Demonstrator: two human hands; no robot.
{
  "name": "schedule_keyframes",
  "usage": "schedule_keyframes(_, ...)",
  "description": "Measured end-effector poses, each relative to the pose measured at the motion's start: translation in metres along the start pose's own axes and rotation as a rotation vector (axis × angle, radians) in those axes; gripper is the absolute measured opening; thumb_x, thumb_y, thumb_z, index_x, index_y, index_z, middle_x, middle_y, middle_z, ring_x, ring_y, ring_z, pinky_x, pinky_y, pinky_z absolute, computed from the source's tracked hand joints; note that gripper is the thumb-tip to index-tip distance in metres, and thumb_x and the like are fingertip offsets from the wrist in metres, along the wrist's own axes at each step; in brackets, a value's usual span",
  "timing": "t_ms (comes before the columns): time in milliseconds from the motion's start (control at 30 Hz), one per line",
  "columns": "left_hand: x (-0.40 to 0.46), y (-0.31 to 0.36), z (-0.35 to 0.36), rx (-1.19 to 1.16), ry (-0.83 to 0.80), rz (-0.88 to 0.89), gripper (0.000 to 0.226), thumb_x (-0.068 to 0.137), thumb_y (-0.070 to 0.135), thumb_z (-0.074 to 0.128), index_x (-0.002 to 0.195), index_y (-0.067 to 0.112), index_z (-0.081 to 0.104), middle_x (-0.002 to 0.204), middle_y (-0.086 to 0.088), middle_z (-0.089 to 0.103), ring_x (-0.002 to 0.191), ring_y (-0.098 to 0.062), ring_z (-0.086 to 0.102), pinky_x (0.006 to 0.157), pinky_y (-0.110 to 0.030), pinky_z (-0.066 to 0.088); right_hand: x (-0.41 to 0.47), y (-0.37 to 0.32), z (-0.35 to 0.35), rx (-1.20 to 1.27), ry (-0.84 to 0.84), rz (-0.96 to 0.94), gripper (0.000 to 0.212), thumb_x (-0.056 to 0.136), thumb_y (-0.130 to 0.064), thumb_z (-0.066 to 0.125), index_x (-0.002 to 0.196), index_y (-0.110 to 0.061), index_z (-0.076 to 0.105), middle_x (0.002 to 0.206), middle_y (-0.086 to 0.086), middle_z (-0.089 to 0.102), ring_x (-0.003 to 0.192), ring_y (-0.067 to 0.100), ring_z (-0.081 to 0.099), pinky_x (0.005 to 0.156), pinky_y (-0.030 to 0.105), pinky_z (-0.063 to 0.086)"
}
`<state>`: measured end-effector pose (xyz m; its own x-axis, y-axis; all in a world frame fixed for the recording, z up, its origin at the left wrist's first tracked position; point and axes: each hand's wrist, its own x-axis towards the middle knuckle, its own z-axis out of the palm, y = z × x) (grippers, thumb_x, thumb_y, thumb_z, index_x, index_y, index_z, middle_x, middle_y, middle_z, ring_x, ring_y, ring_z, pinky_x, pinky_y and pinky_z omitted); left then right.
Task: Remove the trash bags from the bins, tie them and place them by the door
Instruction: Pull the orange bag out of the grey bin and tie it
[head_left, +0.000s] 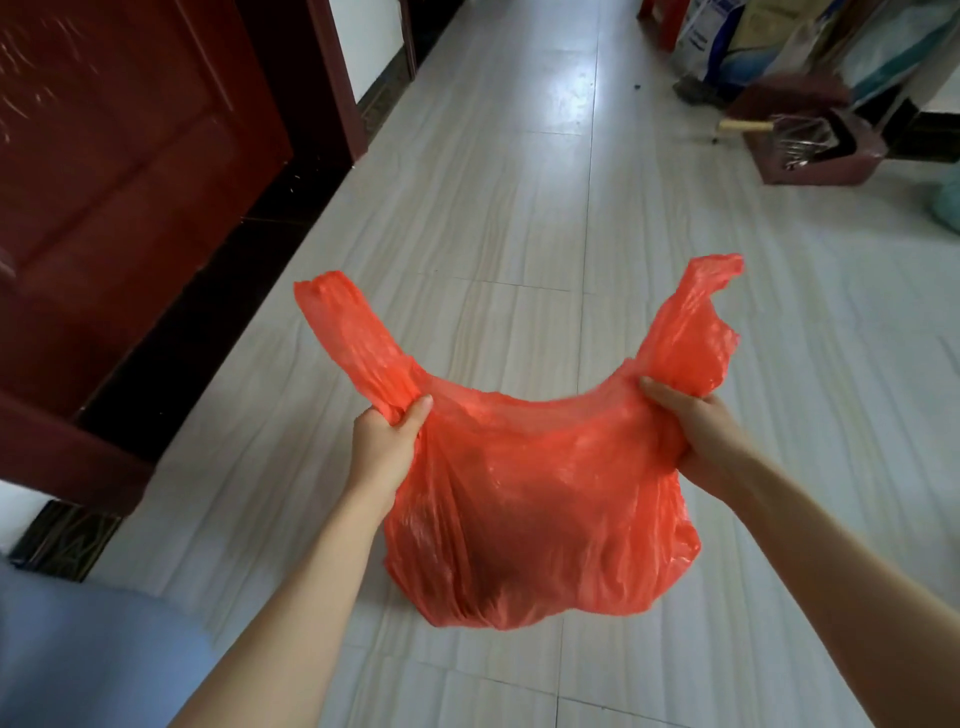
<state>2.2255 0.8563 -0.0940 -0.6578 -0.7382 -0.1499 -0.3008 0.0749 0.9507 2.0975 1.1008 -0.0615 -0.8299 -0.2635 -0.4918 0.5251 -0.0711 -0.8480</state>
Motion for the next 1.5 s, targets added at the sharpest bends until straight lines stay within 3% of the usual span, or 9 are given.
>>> schedule_keyframes(267,-0.008,0.003,0.011,-0.664,0.011,-0.528,0.046,0.091,0.054,0.043,0.099,0.013,0.062,0.095,-0.01,0.07,0.083,-0.022,0.066,0.078,-0.04,0.052,0.009,0.037,-0.004,-0.167,0.31,0.298,0.024,0.091,-0.011,0.044,0.068,-0.016,0.046,0.059,0.004,0.037,0.032,0.011,0.039,0.037,0.011,0.029)
schedule_keyframes(500,-0.007,0.02,0.026,-0.826,-0.131,-0.568,0.06,0.091,0.063,0.031,0.056,0.015,0.038,0.045,-0.008,0.042,0.053,-0.021,0.054,0.059,-0.03,0.052,0.006,0.058,-0.003,-0.339,0.27,0.318,0.017,0.091,-0.016,0.042,0.078,-0.012,0.052,0.065,0.006,0.045,0.054,0.018,0.042,0.041,0.018,0.037)
schedule_keyframes(733,-0.016,0.022,0.015,-0.713,-0.467,-0.465,0.026,0.084,-0.01,0.034,0.069,0.005,0.049,0.076,-0.012,0.061,0.066,-0.022,0.066,0.062,-0.034,0.057,0.006,0.054,-0.004,0.128,0.325,0.247,0.015,0.095,-0.026,0.045,0.097,-0.017,0.057,0.066,0.001,0.065,0.059,0.014,0.061,0.064,0.03,0.051)
schedule_keyframes(933,-0.019,0.008,0.029,-0.561,-0.261,-0.396,0.019,0.09,-0.007,0.046,0.087,0.004,0.061,0.07,-0.005,0.071,0.063,-0.011,0.069,0.065,-0.023,0.058,0.001,0.043,0.005,0.645,0.126,0.2,0.039,0.099,-0.02,0.026,0.075,-0.01,0.055,0.052,0.001,0.067,0.052,0.016,0.069,0.071,0.03,0.049)
schedule_keyframes(1067,-0.026,0.007,0.036,-0.346,-0.288,-0.184,0.023,0.096,0.005,0.043,0.09,0.016,0.063,0.085,-0.004,0.073,0.086,-0.017,0.069,0.088,-0.031,0.052,0.01,0.048,0.017,0.046,0.291,0.093,0.029,0.087,-0.003,0.027,0.063,-0.018,0.031,0.041,-0.002,0.028,0.027,0.007,0.033,0.032,0.017,0.029)
schedule_keyframes(1233,-0.029,0.02,0.044,-0.287,-0.341,-0.111,0.016,0.094,0.016,0.043,0.097,0.016,0.058,0.087,0.004,0.074,0.09,-0.011,0.068,0.087,-0.025,0.052,0.01,0.073,0.032,-0.592,0.168,0.009,0.034,0.096,-0.021,0.03,0.066,-0.018,0.044,0.061,0.005,0.046,0.054,0.02,0.044,0.06,0.033,0.036)
schedule_keyframes(1300,-0.028,0.019,0.048,-0.191,-0.251,-0.089,0.012,0.086,0.023,0.049,0.087,0.015,0.058,0.087,-0.005,0.07,0.089,-0.022,0.067,0.088,-0.036,0.052,0.008,0.08,0.038,-0.652,0.106,0.002,0.036,0.099,-0.024,0.029,0.09,-0.009,0.06,0.081,0.01,0.056,0.076,0.025,0.057,0.074,0.035,0.045)
schedule_keyframes(1367,-0.032,0.024,0.053,-0.244,-0.248,-0.046,0.023,0.087,0.01,0.04,0.065,0.007,0.044,0.05,-0.003,0.056,0.05,-0.02,0.058,0.068,-0.029,0.053,0.007,0.086,0.046,-0.627,0.083,0.022,0.037,0.099,-0.025,0.031,0.108,-0.004,0.06,0.092,0.012,0.057,0.088,0.026,0.058,0.081,0.037,0.047)
schedule_keyframes(1500,-0.031,0.028,0.054,-0.268,-0.301,-0.032,0.035,0.082,0.006,0.037,0.049,0.014,0.027,0.035,0.005,0.023,0.032,-0.011,0.021,0.055,-0.025,0.046,0.007,0.09,0.059,-0.475,0.162,0.033,0.027,0.095,-0.024,0.036,0.074,-0.02,0.052,0.071,0.002,0.052,0.063,0.017,0.048,0.062,0.029,0.043)
